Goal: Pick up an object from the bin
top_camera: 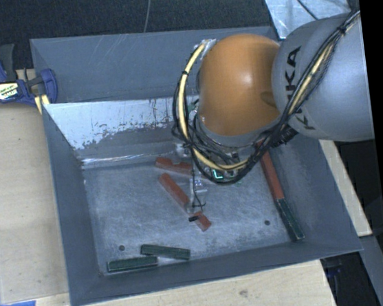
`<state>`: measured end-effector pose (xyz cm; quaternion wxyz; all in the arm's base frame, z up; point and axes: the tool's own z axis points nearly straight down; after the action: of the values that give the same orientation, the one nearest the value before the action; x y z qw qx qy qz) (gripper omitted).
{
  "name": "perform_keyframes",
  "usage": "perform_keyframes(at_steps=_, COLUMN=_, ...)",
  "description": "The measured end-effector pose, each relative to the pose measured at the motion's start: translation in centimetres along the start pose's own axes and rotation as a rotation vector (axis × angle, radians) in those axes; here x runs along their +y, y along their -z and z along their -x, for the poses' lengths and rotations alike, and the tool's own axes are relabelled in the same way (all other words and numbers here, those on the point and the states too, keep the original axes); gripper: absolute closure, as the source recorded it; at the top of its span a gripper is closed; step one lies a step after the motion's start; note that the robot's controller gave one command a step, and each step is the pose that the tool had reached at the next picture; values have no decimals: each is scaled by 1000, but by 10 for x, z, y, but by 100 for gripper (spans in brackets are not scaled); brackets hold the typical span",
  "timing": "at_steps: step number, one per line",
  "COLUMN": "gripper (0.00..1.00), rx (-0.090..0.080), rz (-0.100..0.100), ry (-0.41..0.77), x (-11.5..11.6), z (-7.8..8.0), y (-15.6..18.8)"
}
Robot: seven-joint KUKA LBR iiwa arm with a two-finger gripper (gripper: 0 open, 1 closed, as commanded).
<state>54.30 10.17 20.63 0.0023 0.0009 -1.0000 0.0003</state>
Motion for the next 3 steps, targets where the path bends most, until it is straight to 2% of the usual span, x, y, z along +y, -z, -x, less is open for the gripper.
perform_keyframes(at_steps=1, gripper=0, rx=-8, rz=2, ry=-2, x=0, z=2, y=4)
perform_keyframes(at_steps=2, gripper=0, rx=-3, rz=0, ry=-433, x=-21, z=30, y=-56)
perform_keyframes(at_steps=3, gripper=0, rx=-10, rz=1, ry=-89, x=-25, z=41, y=-62)
